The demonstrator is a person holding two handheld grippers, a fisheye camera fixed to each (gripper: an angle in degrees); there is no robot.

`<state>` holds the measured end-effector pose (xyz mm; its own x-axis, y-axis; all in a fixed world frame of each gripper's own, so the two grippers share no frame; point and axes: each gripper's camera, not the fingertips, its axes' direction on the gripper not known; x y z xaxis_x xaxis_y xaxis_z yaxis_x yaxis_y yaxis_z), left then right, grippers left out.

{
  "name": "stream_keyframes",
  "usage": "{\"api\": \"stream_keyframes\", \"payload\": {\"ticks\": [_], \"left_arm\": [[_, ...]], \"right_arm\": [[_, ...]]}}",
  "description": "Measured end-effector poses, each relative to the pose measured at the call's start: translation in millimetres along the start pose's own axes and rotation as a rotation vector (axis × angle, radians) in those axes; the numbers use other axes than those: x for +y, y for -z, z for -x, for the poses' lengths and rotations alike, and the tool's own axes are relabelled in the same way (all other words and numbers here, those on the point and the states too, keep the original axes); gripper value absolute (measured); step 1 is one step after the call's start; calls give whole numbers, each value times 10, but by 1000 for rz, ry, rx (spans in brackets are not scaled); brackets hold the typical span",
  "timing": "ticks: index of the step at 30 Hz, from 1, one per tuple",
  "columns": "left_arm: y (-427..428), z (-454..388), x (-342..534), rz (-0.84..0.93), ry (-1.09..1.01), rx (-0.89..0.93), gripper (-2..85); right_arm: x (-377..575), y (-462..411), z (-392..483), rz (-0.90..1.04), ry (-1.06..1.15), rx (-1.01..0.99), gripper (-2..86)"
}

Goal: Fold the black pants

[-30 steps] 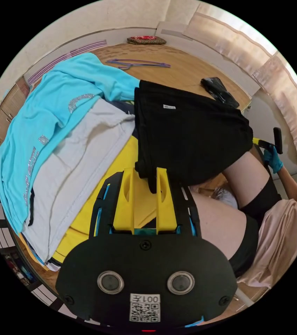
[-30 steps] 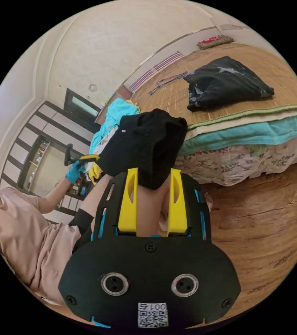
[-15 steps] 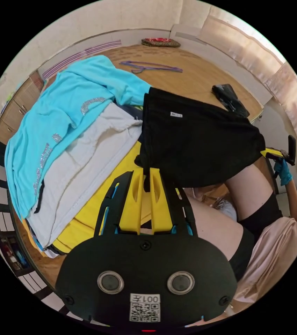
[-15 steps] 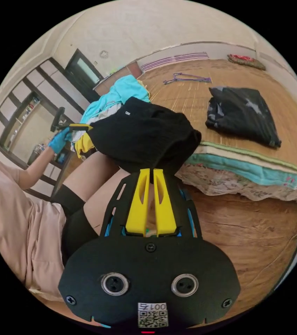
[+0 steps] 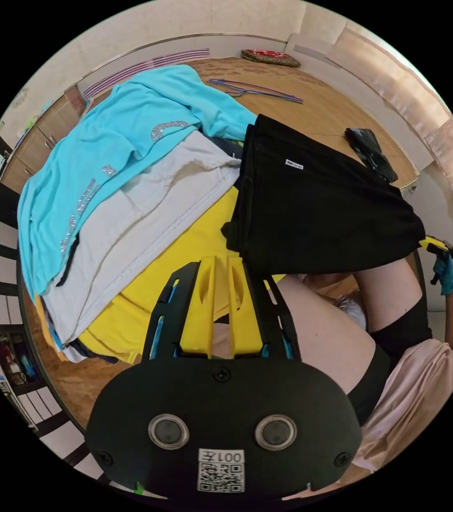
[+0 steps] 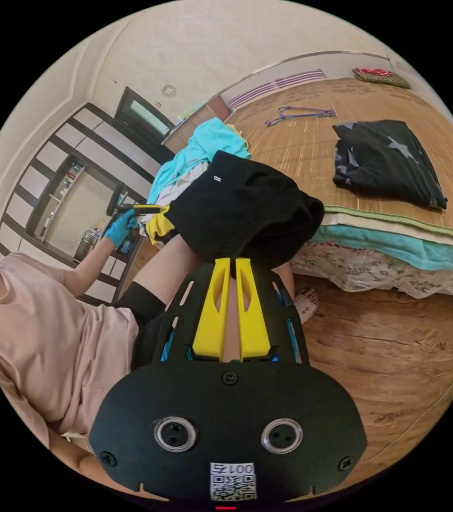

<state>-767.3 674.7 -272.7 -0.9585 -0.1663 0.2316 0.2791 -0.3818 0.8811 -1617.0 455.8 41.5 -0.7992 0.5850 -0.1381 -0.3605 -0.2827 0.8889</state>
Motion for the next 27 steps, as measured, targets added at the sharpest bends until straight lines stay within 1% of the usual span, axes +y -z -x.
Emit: {"api": "stream_keyframes", "payload": {"ticks": [2, 5, 8, 10, 11, 13, 15, 17, 19, 23, 27], "left_arm": [[163, -103, 37, -7, -38, -16, 6], [497, -438, 87, -67, -147, -6, 17], [797, -922, 115, -150, -286, 113, 54], [945, -1413, 126, -184, -437, 245, 104], [971, -1545, 132, -192, -475, 270, 117], [1022, -2086, 165, -212, -615, 315, 156], [1022, -2460, 193, -243, -688, 283, 167], [983, -2792, 206, -285, -722, 199, 172], [902, -3170, 192, -337, -747, 65, 177], [751, -3624, 145, -323, -849, -41, 170], [628, -3942, 113, -313, -906, -97, 128]], "right_arm": [[-21, 46, 42, -14, -6, -28, 15], [-63, 71, 84, -12, -60, -29, 15], [-128, 91, 159, -27, -105, -22, 15], [-204, 120, 222, -55, -122, -60, 14], [-226, 129, 236, -60, -122, -70, 14], [-326, 158, 280, -69, -119, -107, 13], [-400, 177, 314, -72, -112, -122, 13], [-467, 186, 349, -63, -104, -123, 13], [-536, 196, 405, -46, -85, -117, 13], [-609, 212, 454, -26, -72, -132, 13], [-663, 206, 535, -17, -47, -167, 14]]}}
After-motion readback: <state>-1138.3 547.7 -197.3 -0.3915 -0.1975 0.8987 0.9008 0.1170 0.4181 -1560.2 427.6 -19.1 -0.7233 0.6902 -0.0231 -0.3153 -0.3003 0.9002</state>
